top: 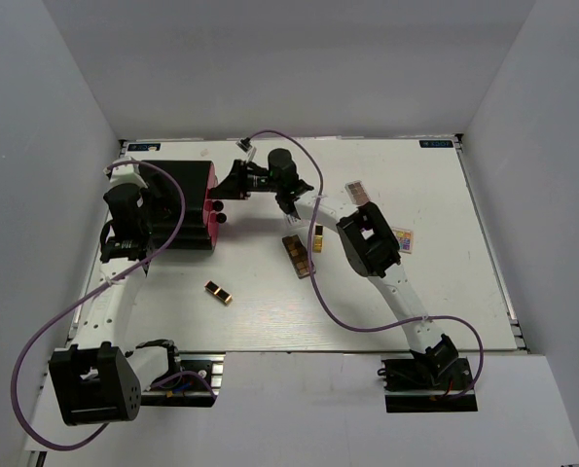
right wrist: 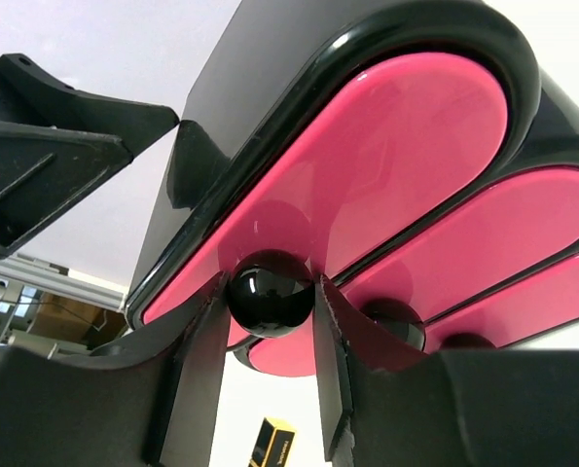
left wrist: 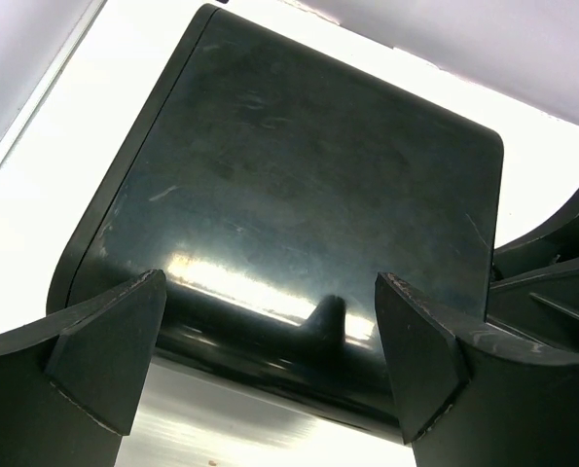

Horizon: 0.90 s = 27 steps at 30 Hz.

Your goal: Organize the makeup

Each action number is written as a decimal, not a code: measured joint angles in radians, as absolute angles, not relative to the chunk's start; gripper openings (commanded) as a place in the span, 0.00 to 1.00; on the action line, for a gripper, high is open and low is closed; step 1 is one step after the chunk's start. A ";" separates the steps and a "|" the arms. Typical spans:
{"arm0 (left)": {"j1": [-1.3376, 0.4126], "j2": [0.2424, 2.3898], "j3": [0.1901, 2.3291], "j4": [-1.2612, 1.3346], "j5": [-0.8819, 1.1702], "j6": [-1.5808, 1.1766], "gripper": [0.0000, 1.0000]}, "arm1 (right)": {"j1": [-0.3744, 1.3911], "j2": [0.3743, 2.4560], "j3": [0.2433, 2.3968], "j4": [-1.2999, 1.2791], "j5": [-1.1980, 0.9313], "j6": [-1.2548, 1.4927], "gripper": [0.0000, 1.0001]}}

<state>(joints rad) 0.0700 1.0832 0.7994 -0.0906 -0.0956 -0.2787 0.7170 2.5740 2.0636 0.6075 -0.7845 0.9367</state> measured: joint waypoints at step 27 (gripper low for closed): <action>0.070 1.119 0.820 -0.075 -0.094 -0.280 0.98 | 0.600 2.387 1.703 0.760 -0.894 0.910 0.26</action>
